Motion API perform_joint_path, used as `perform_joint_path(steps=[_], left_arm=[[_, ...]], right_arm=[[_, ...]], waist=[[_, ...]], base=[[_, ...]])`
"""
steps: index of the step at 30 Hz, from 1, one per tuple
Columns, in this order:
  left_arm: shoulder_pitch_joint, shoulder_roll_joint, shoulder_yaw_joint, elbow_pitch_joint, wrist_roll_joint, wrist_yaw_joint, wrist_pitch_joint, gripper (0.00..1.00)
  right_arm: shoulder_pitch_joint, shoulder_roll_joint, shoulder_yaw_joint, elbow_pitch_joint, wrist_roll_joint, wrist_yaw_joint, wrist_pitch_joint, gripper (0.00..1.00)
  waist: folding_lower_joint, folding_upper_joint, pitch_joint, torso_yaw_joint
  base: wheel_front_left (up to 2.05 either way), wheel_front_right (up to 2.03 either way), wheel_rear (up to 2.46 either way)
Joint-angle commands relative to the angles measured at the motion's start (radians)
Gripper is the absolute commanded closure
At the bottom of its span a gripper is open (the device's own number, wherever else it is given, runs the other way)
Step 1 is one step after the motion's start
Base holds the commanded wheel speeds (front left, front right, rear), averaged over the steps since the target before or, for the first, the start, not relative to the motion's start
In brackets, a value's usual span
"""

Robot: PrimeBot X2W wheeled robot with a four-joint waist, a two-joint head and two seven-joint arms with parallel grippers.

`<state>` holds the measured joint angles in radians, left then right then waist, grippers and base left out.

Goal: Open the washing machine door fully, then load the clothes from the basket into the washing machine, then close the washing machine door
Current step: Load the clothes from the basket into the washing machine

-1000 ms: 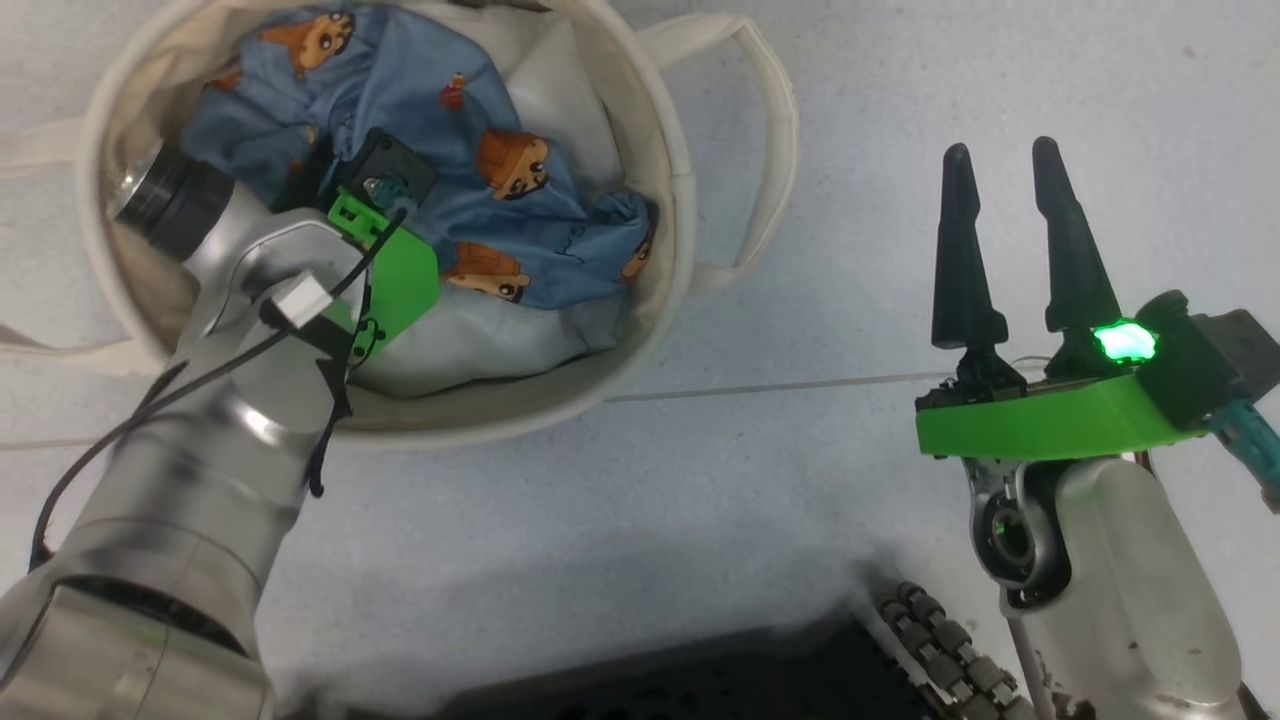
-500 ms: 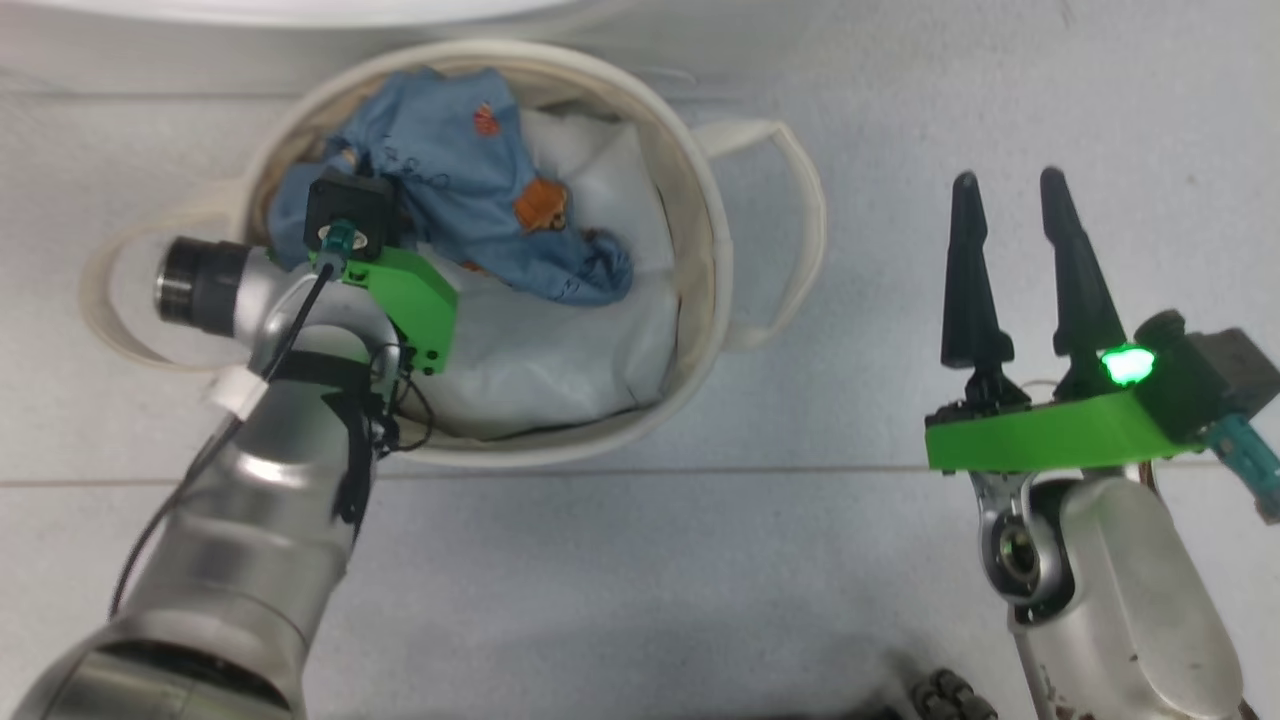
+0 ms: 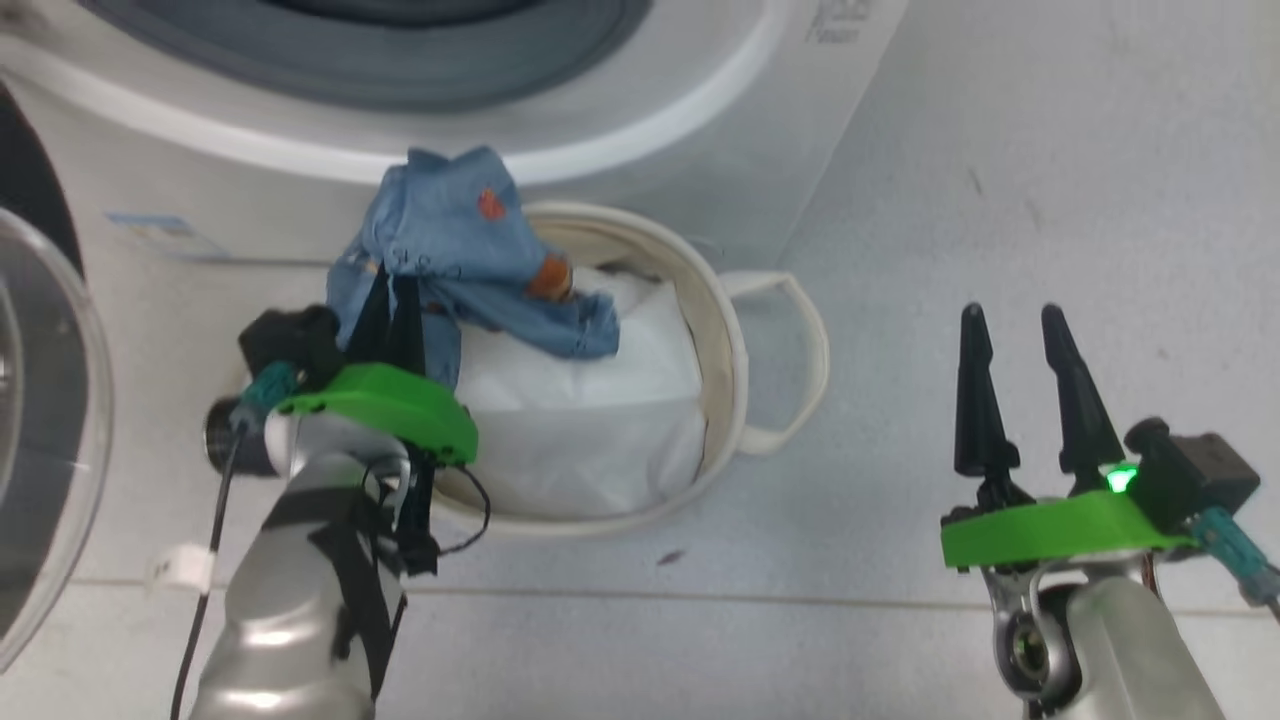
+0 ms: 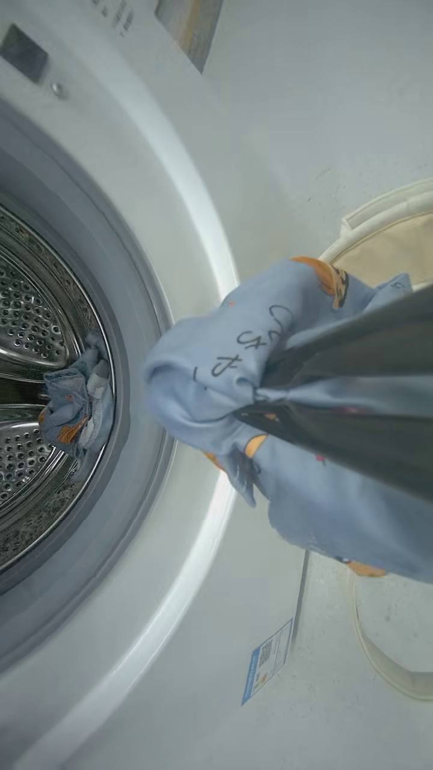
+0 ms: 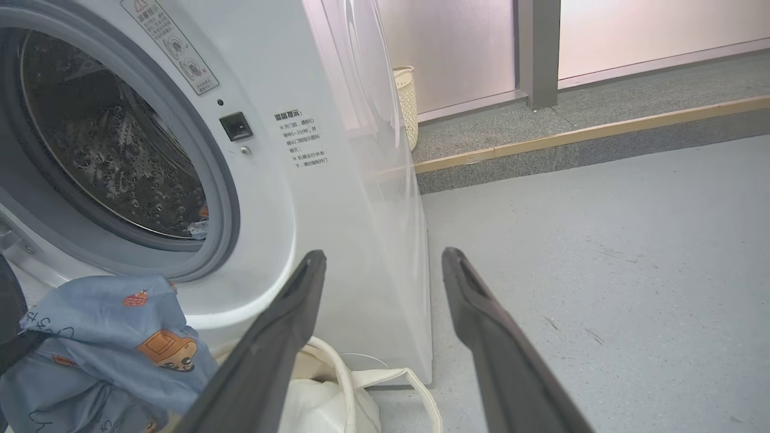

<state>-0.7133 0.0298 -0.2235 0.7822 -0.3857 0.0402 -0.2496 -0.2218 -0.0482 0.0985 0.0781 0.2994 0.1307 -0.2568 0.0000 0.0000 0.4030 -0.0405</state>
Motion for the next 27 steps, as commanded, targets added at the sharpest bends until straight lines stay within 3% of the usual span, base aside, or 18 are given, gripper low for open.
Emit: perform_joint_path(steps=[1,8,14,27], left_arm=[[0.020,0.021,0.030,-0.056,-0.020,-0.009,-0.012,1.00],[0.147,0.021,0.039,-0.199,-0.142,-0.034,-0.012,1.00],[0.244,0.021,0.035,-0.288,-0.200,-0.026,-0.012,1.00],[0.384,0.020,0.031,-0.398,-0.173,-0.004,-0.012,1.00]], right_arm=[[0.022,-0.002,0.016,-0.024,0.002,0.000,-0.005,0.00],[0.077,-0.002,0.012,-0.014,0.006,0.000,-0.005,0.00],[0.118,-0.002,0.006,-0.009,0.009,0.000,-0.005,0.00],[0.162,-0.002,0.007,-0.008,0.025,0.000,-0.005,0.00]], waist=[[0.0000,0.0000,-0.076,0.016],[0.0000,0.0000,-0.180,0.032],[0.0000,0.0000,-0.248,0.043],[0.0000,0.0000,-0.305,0.039]], base=[[0.00,0.00,0.00],[0.00,0.00,0.00],[0.00,0.00,0.00],[0.00,0.00,0.00]])
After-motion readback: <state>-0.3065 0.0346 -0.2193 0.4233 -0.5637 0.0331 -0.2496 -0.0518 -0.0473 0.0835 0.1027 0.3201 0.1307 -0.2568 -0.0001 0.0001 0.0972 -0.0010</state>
